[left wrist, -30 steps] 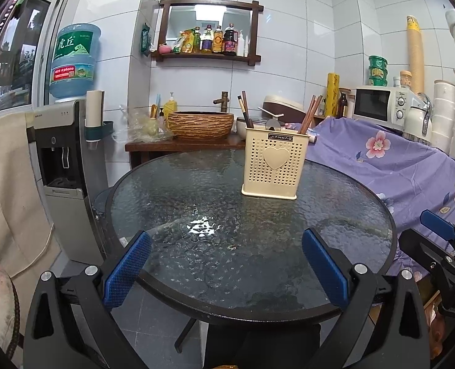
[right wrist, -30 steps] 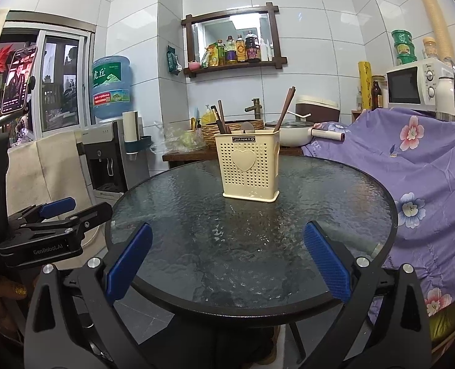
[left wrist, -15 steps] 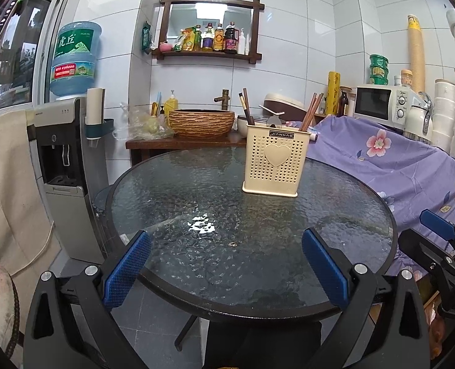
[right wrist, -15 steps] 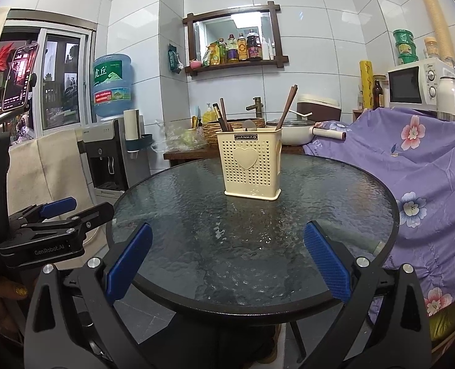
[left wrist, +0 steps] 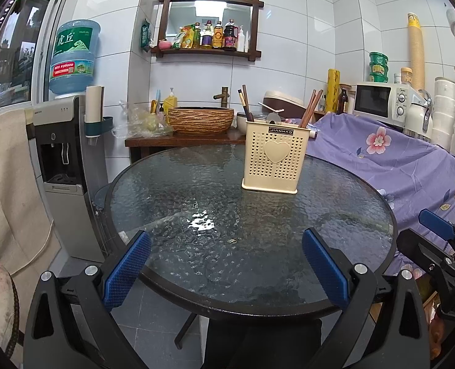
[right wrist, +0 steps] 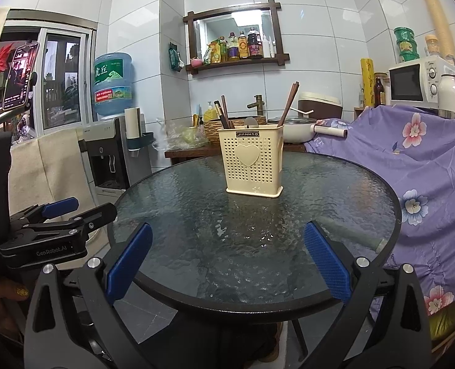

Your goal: Organize utensils

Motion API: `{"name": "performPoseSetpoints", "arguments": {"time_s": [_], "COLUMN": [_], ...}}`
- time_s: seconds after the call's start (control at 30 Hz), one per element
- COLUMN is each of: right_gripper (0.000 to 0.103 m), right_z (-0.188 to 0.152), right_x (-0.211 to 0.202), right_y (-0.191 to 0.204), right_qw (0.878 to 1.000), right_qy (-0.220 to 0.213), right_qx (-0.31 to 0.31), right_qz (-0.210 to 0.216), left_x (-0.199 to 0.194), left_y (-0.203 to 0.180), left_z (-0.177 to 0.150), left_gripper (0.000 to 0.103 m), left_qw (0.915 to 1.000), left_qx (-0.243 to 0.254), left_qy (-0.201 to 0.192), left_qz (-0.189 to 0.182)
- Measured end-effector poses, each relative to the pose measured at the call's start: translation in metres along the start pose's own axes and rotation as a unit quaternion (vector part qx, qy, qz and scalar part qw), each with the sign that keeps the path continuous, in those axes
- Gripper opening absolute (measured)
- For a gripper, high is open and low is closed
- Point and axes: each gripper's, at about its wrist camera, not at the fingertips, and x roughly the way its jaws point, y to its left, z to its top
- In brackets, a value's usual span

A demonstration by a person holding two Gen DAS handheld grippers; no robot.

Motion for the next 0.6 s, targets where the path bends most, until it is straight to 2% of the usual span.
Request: {"name": "performPoseSetpoints", "arguments": {"time_s": [0.6], "right_gripper": [0.097], "right_z": [-0.0027], "right_x": [0.001], "right_y": [-0.0025], "right_qw": [1.0], "right_qy": [0.002], "right_qx": [0.005], "right_qz": [0.0], "left_x": [0.002], "left_y": [-0.0063], "left_z": [-0.0033], "left_gripper": [0.097], "left_qw": [1.0], "left_qx": [0.003], "left_qy": [0.006], "left_qz": [0.003]}}
